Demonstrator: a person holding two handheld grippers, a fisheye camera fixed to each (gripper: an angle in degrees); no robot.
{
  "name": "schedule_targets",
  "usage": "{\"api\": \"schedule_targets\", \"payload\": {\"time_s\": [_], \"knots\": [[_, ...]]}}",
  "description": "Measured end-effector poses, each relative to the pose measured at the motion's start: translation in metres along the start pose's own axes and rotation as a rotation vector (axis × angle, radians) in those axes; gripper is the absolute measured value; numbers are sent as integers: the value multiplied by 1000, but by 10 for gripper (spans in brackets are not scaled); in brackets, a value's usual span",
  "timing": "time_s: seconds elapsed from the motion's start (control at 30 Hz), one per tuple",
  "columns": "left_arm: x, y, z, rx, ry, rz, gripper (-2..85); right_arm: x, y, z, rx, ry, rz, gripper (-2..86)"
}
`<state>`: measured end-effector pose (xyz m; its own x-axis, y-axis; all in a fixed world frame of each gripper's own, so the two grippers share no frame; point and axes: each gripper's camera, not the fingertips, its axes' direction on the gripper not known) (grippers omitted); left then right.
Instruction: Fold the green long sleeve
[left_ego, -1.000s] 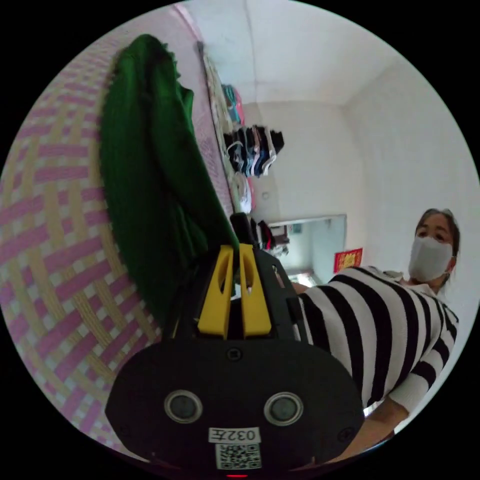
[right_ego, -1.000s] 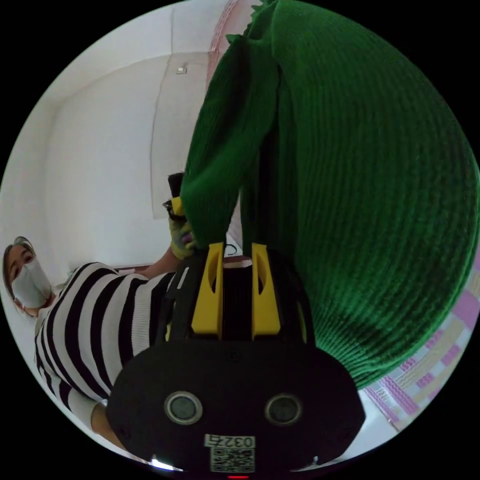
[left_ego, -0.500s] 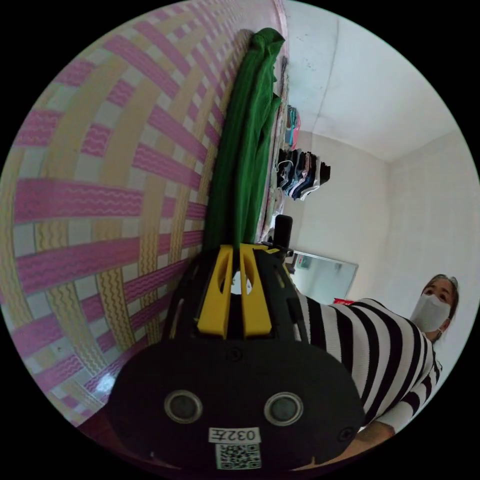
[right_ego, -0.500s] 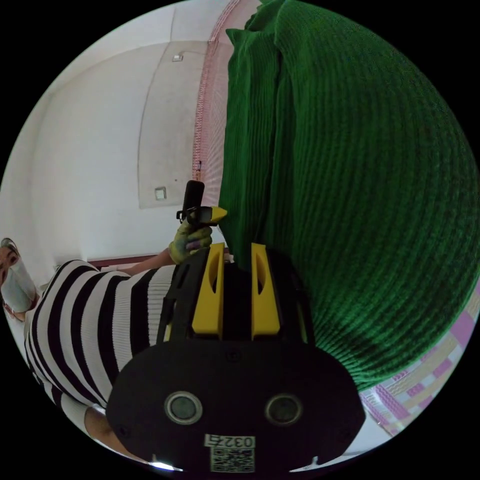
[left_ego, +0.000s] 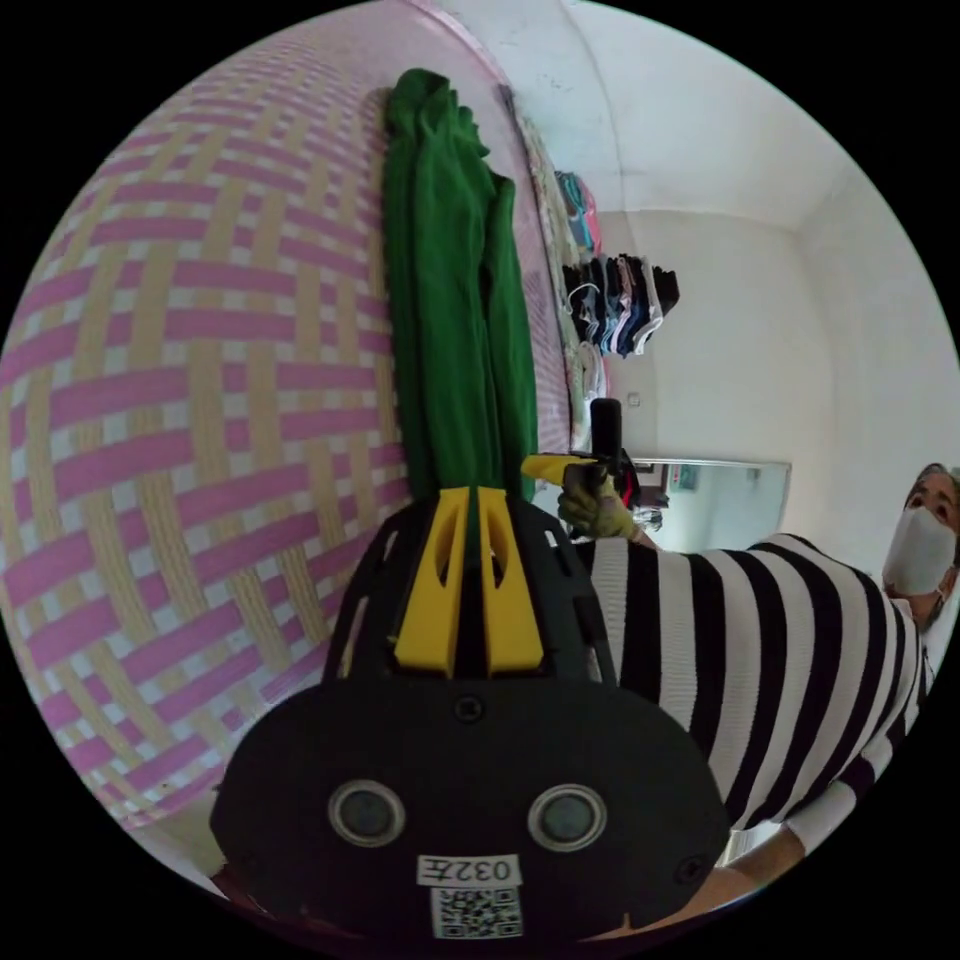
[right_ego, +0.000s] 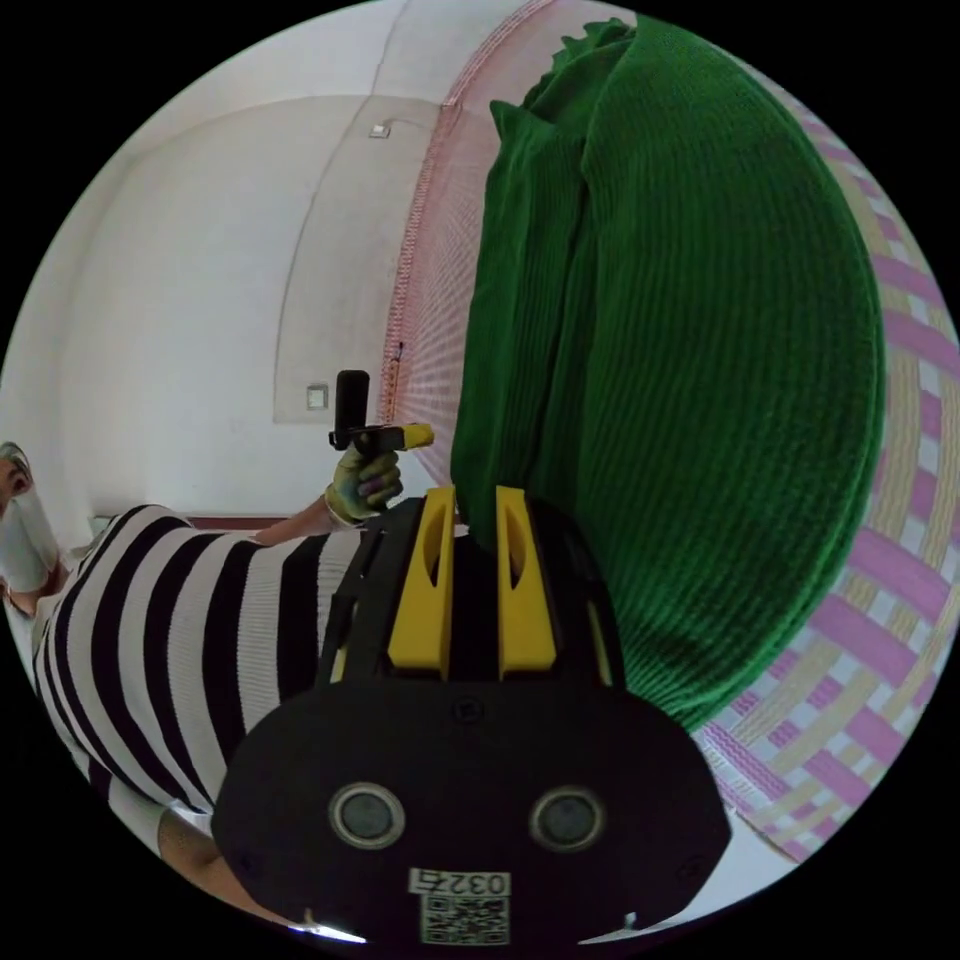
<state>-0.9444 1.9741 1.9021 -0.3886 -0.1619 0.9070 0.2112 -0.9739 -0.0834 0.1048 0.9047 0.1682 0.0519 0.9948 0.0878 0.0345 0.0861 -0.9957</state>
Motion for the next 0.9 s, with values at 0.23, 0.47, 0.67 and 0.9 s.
{"api": "schedule_targets", "payload": {"time_s": [0.23, 0.47, 0.67, 0.9], "knots": [[14, -36, 43, -26, 20, 71, -9, -26, -16, 17, -26, -5, -65, 61], [-3, -36, 63, -57, -57, -7, -3, -28, -16, 42, -143, 91, -46, 63], [22, -12, 38, -25, -148, 62, 32, -51, 35, -47, 43, 146, -103, 66], [0, 24, 46, -94, -117, -53, 60, -6, 101, -141, 162, 202, 83, 79]]}}
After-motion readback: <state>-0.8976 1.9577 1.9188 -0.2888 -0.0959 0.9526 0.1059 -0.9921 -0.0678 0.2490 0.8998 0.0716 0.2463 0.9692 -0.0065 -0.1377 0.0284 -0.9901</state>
